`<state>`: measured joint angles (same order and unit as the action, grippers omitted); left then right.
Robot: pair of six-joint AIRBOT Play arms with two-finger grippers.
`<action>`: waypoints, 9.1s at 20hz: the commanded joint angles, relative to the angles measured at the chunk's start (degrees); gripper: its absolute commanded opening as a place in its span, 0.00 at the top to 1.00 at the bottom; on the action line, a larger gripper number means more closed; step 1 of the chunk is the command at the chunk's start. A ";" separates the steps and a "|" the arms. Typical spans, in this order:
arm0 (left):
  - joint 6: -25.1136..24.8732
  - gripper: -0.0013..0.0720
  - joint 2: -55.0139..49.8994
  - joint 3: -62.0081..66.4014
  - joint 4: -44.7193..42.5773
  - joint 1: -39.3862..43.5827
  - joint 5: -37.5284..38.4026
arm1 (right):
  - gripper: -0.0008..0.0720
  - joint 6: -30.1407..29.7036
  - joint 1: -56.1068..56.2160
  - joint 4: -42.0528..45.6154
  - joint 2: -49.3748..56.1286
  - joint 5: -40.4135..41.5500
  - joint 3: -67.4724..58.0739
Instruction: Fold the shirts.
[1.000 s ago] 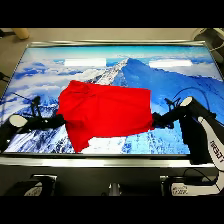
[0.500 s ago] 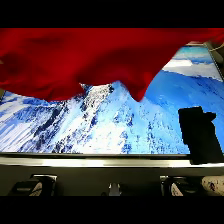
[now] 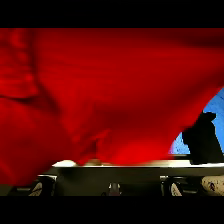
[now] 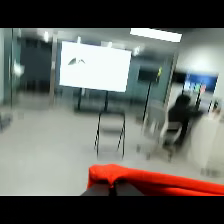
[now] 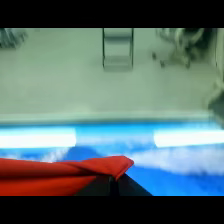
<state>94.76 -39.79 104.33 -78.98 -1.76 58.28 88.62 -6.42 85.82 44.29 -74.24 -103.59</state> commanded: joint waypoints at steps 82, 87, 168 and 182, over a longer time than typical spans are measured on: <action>-4.55 0.39 -53.09 -31.95 20.50 2.05 -6.12 | 0.41 2.82 0.46 -19.32 56.17 17.27 23.37; -9.53 0.34 -45.92 -31.95 20.52 1.03 -4.46 | 0.03 -0.98 -3.67 -15.30 55.36 10.93 20.87; -9.49 0.95 -11.58 -42.23 17.00 1.44 -9.94 | 0.96 14.67 -46.51 -23.34 35.06 -28.04 8.37; -11.37 0.95 -11.89 -42.14 17.00 1.53 -14.32 | 0.04 2.23 -46.51 -2.16 29.20 -16.55 31.43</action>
<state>85.03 -51.64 62.11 -61.95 -0.25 45.17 94.37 -52.88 86.67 73.71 -96.88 -70.39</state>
